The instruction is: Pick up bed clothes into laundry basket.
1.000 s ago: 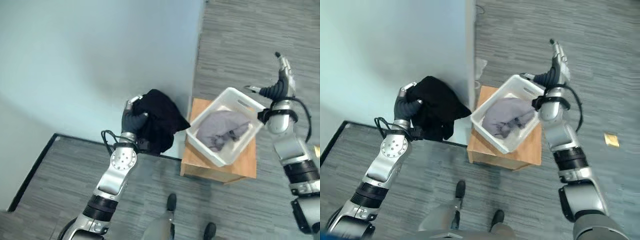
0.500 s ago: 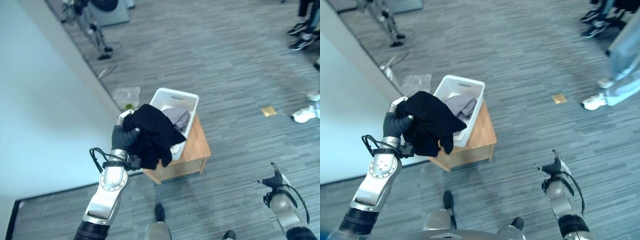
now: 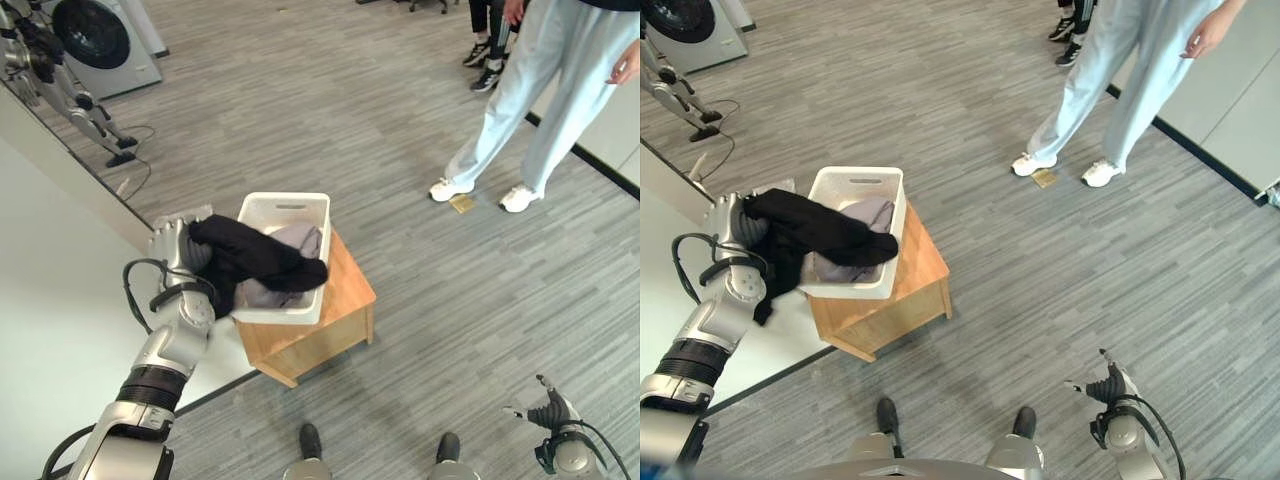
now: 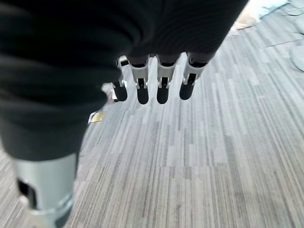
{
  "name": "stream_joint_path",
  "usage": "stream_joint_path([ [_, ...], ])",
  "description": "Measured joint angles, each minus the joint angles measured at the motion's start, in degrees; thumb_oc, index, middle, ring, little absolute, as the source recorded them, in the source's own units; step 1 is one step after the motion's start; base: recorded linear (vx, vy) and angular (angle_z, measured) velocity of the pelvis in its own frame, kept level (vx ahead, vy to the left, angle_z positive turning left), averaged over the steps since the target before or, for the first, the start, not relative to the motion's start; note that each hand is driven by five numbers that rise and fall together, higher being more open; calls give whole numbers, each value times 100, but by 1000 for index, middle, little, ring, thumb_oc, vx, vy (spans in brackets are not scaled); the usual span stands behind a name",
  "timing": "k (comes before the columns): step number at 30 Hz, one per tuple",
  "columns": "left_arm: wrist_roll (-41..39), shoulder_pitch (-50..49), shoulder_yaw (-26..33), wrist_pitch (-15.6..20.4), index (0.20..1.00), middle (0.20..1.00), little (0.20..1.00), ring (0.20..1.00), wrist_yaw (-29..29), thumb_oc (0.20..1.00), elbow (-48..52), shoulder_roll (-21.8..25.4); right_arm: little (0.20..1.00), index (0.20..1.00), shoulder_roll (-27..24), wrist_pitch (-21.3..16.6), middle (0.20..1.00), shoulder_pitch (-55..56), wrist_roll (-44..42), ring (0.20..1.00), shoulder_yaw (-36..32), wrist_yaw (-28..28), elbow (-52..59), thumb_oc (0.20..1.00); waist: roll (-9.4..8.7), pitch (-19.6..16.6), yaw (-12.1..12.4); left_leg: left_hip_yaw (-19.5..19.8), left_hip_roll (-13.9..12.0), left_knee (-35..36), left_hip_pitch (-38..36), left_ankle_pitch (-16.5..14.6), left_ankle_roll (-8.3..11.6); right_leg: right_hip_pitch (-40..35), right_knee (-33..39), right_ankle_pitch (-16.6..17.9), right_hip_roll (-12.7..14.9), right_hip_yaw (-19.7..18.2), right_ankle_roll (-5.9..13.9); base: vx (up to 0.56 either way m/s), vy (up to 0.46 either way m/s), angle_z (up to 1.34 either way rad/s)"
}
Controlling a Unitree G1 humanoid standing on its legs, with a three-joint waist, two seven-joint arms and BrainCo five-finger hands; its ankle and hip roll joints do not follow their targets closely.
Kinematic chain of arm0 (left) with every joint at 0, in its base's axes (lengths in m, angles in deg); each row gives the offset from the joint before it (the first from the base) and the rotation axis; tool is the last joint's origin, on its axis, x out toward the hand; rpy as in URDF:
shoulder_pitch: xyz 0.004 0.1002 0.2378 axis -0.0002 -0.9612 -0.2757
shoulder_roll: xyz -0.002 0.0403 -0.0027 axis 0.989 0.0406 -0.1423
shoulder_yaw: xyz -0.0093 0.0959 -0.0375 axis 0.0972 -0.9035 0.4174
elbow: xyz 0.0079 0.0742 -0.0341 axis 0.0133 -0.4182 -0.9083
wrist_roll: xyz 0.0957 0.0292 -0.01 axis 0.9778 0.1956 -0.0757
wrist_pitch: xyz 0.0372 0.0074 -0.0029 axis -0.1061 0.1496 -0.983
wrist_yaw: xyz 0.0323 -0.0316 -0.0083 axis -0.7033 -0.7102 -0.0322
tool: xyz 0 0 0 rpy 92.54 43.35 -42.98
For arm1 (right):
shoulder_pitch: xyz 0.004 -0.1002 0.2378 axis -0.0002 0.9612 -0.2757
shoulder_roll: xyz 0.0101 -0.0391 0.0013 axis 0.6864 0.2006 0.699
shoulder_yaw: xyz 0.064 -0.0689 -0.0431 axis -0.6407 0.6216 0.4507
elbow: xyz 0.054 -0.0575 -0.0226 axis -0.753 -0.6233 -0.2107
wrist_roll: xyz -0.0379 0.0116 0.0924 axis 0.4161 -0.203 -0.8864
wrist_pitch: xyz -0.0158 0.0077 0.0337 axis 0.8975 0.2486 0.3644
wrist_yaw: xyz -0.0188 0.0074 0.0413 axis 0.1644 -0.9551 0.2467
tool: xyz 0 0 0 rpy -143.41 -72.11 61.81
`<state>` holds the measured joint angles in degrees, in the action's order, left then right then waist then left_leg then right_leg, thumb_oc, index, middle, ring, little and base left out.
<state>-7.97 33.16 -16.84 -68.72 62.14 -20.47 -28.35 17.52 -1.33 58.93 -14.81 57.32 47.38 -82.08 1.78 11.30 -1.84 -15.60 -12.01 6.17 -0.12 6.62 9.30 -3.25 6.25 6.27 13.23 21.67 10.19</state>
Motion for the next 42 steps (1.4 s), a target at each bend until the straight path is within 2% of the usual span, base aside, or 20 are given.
stream_joint_path([
  [3, 0, 312, -93, -105, 200, 200, 200, 200, -8, 200, -384, 94, 1000, 1000, -20, -30, 1000, -150, -159, 1000, 23, -99, -189, 1000, -103, 2, -116, -50, -8, -1, -7, -2, 1, 15, -1, 37, -6, -30, 7, 51, 47, -8],
  [7, 31, 825, -551, -110, 200, 200, 200, 200, -28, 200, -482, 417, 1000, 1000, -27, -36, 1000, -350, -155, 1000, 226, -102, -276, 1000, -402, -39, -128, -124, -52, -32, 87, 8, -12, 180, -18, 97, -52, -120, -50, 15, 66, -12],
  [10, 392, 1403, -954, -117, 200, 200, 200, 200, -45, 200, -761, 457, 1000, 1000, -20, -72, 1000, -569, -218, 1000, 285, -98, -493, 1000, -593, -35, -142, -136, -49, -33, 290, 25, -31, 410, -33, 172, -54, -157, -54, -44, 66, -5],
  [13, 435, 1746, -1187, -121, 200, 200, 200, 200, -68, 200, -987, 474, 1000, 1000, -8, -64, 1000, -769, -348, 1000, 328, -101, -628, 1000, -655, -14, -160, -115, -43, -35, 528, 78, -62, 638, -33, 222, -55, -155, -76, -48, 52, 4],
  [14, 627, 2120, -1771, -122, 200, 200, 200, 200, -100, 200, -1560, 452, 1000, 1000, -64, -103, 1000, -844, -388, 1000, 463, -94, -727, 1000, -704, 4, -264, -94, -43, -33, 625, 75, -57, 694, -33, 233, -53, -89, -82, -28, 37, 9],
  [17, 689, 2490, -1876, -186, 200, 200, 200, 200, -193, 200, -1828, 445, 1000, 1000, -36, -109, 1000, -1030, -406, 1000, 477, -98, -758, 1000, -801, 201, -294, -106, -45, -36, 822, 130, -67, 908, -37, 280, -54, -91, -101, -88, 64, 0],
  [19, 912, 2909, -2151, -189, 564, 564, 564, 564, -255, 564, -2343, 351, 1000, 1000, -31, -194, 1000, -1176, -552, 1000, 483, -78, -917, 1000, -845, 356, -322, -45, -40, -36, 1066, 152, -58, 1096, -34, 304, -46, -24, -112, -39, 58, 10],
  [20, 913, 2957, -2124, -217, 1000, 1000, 1000, 1000, -252, 1000, -2393, 331, 1000, 1000, 5, -209, 1000, -1255, -665, 1000, 431, -74, -979, 1000, -889, 422, -385, -41, -37, -36, 1173, 187, -60, 1200, -34, 330, -45, -20, -107, -19, 24, 11],
  [23, 895, 2807, -2023, -202, 1000, 1000, 1000, 1000, -304, 1000, -2460, 199, 1000, 1000, 45, -254, 1000, -1378, -1056, 1000, 406, -91, -1053, 1000, -943, 714, -414, 4, -15, -36, 1193, 230, -102, 1202, -37, 359, -37, 0, -125, -25, 59, 4],
  [25, 821, 2505, -1582, -154, 1000, 1000, 1000, 1000, -288, 1000, -2202, -70, 1000, 1000, 103, -285, 1000, -1332, -1383, 1000, 361, -131, -1000, 1000, -942, 748, -407, 5, -10, -36, 1193, 215, -84, 1194, -38, 359, -26, 17, -125, -16, 23, 3],
  [27, 308, 2167, -1070, -71, 1000, 1000, 1000, 1000, -253, 1000, -1905, -560, 1000, 1000, 110, -313, 1000, -1343, -1755, 1000, 335, -197, -941, 1000, -944, 796, -400, 23, 35, -36, 1186, 215, -86, 1165, -38, 363, 16, 51, -130, -14, 19, 8],
  [29, -147, 1998, -1071, 70, 1000, 1000, 1000, 1000, -246, 1000, -1701, -810, 1000, 1000, 112, -354, 1000, -1371, -1977, 1000, 173, -256, -809, 1000, -957, 838, -405, 25, 52, -36, 1112, 213, -87, 1075, -38, 384, 30, 83, -158, -20, 29, 8],
  [32, -1328, 1190, -493, 419, 1000, 1000, 1000, 1000, -144, 1000, -106, -1428, 1000, 1000, 101, -444, 1000, -1439, -2266, 1000, -114, -280, -843, 1000, -945, 846, -311, 41, 104, -36, 881, 148, -108, 826, -38, 384, 80, 159, -158, 12, 19, 5],
  [33, -1727, 824, -540, 738, 1000, 1000, 1000, 1000, -54, 1000, 515, -1660, 1000, 1000, 45, -487, 1000, -1448, -2390, 1000, -152, -320, -949, 1000, -924, 843, -246, 35, 132, -35, 716, 78, -99, 675, -36, 378, 110, 153, -153, 49, 6, -2],
  [35, -2248, 444, -532, 1035, 1000, 1000, 1000, 1000, -40, 1000, 1105, -1765, 1000, 1000, 14, -532, 1000, -1421, -2457, 1000, -268, -425, -930, 1000, -905, 833, -148, 41, 162, -35, 575, 14, -66, 527, -32, 313, 149, 168, -81, 75, -19, 3],
  [36, -2525, 133, -444, 1164, 1000, 1000, 1000, 1000, -44, 1000, 1504, -1741, 1000, 1000, -88, -542, 1000, -1331, -2614, 1000, -545, -580, -953, 1000, -833, 791, -91, 58, 201, -35, 559, 36, -92, 483, -34, 234, 181, 190, -29, 56, -30, 7],
  [38, -2546, -258, -405, 1295, 1000, 1000, 1000, 1000, -53, 1000, 1677, -1713, 1000, 1000, -305, -552, 1000, -1199, -2703, 1000, -782, -649, -1088, 1000, -676, 699, -59, 86, 219, -34, 468, 50, -114, 366, -33, 231, 197, 217, -25, 33, -30, 9],
  [42, -2518, -841, -341, 1448, 1000, 1000, 1000, 1000, -301, 1000, 2208, -1597, 1000, 1000, -681, -548, 1000, -972, -2901, 1000, -1195, -853, -1257, 1000, -520, 580, 39, 149, 230, -34, 331, 39, -101, 172, -33, 200, 206, 281, 7, 33, -28, 8],
])
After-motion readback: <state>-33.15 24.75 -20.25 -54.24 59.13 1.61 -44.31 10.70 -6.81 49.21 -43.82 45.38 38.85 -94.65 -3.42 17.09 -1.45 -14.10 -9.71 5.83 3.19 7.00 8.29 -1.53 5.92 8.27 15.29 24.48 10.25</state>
